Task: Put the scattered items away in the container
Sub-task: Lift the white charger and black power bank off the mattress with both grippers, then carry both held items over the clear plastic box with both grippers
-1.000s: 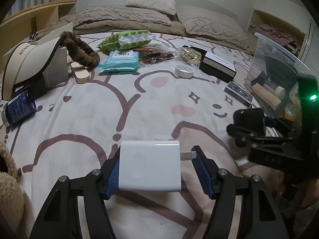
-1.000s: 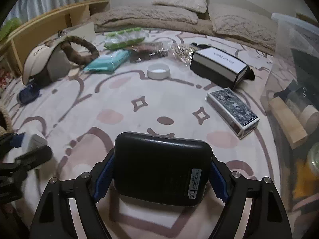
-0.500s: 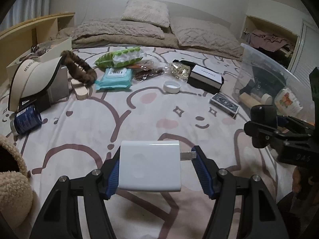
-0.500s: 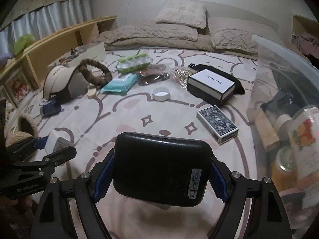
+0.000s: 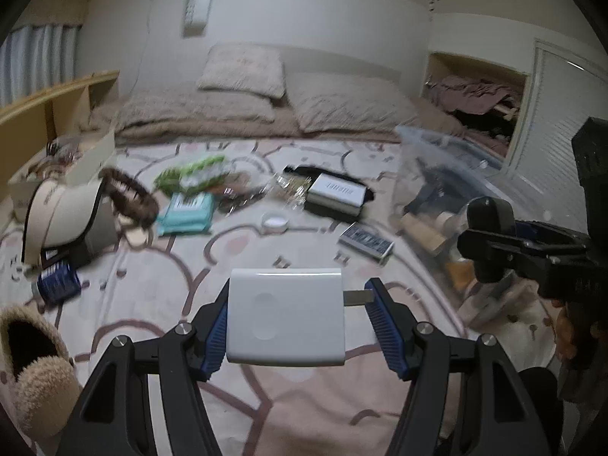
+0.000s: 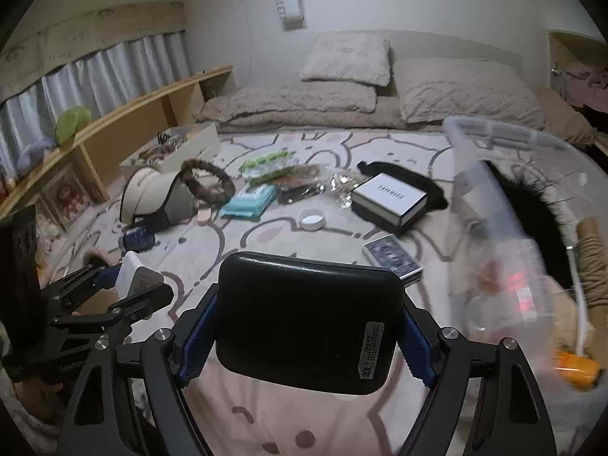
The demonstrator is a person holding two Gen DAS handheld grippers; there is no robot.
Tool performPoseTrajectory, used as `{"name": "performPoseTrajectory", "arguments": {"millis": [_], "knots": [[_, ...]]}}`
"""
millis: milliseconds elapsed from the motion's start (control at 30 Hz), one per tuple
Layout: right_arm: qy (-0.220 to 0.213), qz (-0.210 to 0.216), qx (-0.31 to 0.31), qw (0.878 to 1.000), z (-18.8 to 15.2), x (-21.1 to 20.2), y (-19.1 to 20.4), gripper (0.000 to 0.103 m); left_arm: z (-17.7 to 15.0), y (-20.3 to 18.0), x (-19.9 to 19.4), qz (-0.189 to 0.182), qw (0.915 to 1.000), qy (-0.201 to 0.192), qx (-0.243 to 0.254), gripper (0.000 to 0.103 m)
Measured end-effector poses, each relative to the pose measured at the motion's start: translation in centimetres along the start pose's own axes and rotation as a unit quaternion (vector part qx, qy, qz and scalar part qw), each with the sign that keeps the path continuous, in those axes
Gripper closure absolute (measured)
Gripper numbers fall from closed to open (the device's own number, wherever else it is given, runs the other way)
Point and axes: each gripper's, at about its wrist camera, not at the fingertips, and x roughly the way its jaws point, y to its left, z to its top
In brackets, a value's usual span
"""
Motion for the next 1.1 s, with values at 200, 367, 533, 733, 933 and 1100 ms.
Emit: {"name": "performPoseTrajectory", "arguments": {"millis": [200,367,533,733,933,1100], "knots": [[-0.021,-0.022,0.004,1.0,1.0,-4.1,-2.1,0.02,1.1,-2.6,-1.5,-0.029,0.9993,-0.017,0.015,0.037],[-0.031,-0.051,0.007,0.998,1.8,-6.8,-4.6,0.02,1.7,-4.3,-2.3,-0.047,0.9983,-0.025,0.024,0.037],[-0.019,-0.094,0.013,0.995,2.3,-8.4,-7.8,0.02,2.0,-5.3,-2.6,-0.057,0.9976,-0.029,0.027,0.037],[0.027,-0.139,0.042,0.989,2.0,-8.3,-12.3,0.02,1.8,-5.8,-2.1,-0.06,0.9974,-0.024,0.03,0.037],[0.078,-0.172,0.044,0.981,1.3,-7.9,-15.0,0.02,1.7,-5.9,-1.8,-0.061,0.9975,-0.02,0.029,0.037],[0.124,-0.17,0.053,0.976,1.2,-7.0,-16.3,0.02,1.7,-6.2,-1.7,-0.063,0.9972,-0.017,0.035,0.037]]}}
